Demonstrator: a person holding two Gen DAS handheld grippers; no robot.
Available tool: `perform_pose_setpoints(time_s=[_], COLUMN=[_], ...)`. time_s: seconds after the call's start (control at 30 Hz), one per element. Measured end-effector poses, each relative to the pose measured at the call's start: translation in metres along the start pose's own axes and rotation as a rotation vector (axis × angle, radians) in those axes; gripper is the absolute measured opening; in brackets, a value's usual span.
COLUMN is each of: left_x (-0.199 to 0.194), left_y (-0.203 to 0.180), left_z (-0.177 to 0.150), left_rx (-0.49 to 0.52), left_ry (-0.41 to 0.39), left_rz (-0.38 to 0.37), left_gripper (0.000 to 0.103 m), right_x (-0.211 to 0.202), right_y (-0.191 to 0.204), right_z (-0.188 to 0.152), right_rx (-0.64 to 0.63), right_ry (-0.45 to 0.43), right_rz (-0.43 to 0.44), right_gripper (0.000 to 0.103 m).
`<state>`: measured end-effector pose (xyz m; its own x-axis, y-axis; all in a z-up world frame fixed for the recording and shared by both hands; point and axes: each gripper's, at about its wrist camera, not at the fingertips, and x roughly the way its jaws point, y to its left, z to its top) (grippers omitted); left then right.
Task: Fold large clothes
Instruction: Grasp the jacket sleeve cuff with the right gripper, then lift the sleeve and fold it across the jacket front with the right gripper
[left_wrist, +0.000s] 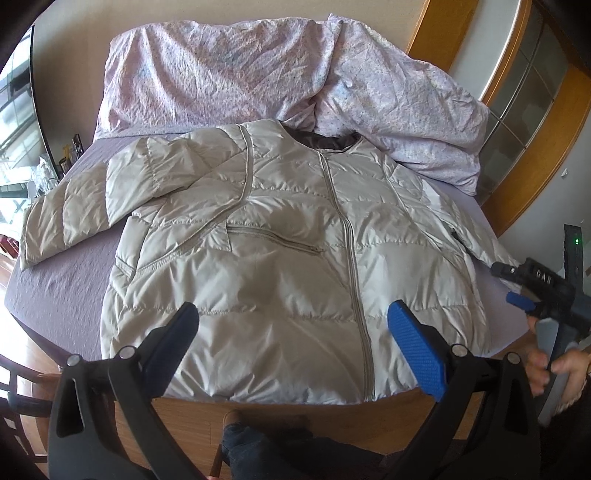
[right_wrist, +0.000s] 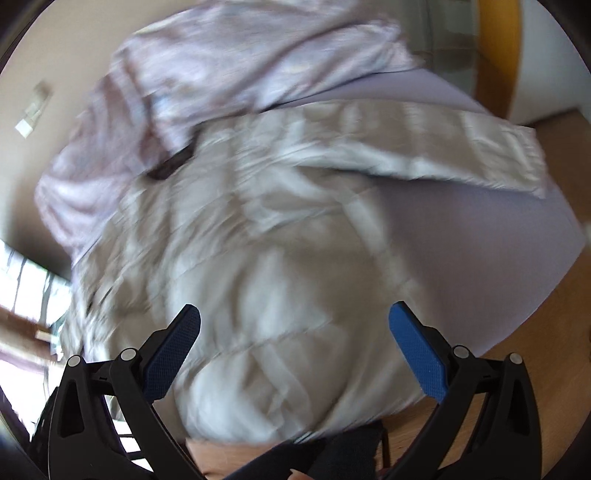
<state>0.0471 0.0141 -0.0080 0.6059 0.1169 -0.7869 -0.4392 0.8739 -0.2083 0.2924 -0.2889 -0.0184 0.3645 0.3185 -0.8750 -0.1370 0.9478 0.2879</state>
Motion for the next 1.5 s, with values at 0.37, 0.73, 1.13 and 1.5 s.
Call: perform_pose_setpoints(time_s=[0.37,0.73,1.13,1.5], left_x=[0.036,0.056,0.058,0.066], left_y=[-0.023,-0.046,-0.027,0.039], left_z=[0.024,0.026,0.027,0.059], left_rx=[-0.033,-0.074,-0.136,-0.134], left_ry=[0.033,0.066,0.064,0.045], left_rz=[0.041,0.029,0.018,0.105], left_gripper=[0.101,0.101,0.101,0.101], right_x=[0.038,0.064,0.062,0.021], right_y=[-0.166,-0.276,-0.282,-0.2], right_z=[0.099,0.125,0.119,0.157], right_rx=[0.238,0.398,0.474,0.372], right_ry=[-0.011,0.053,-0.033,-0.17], right_rz=[-0.289,-0.326,-0.113,-0.104], right_gripper=[0.1,0.078,0.018,0.015])
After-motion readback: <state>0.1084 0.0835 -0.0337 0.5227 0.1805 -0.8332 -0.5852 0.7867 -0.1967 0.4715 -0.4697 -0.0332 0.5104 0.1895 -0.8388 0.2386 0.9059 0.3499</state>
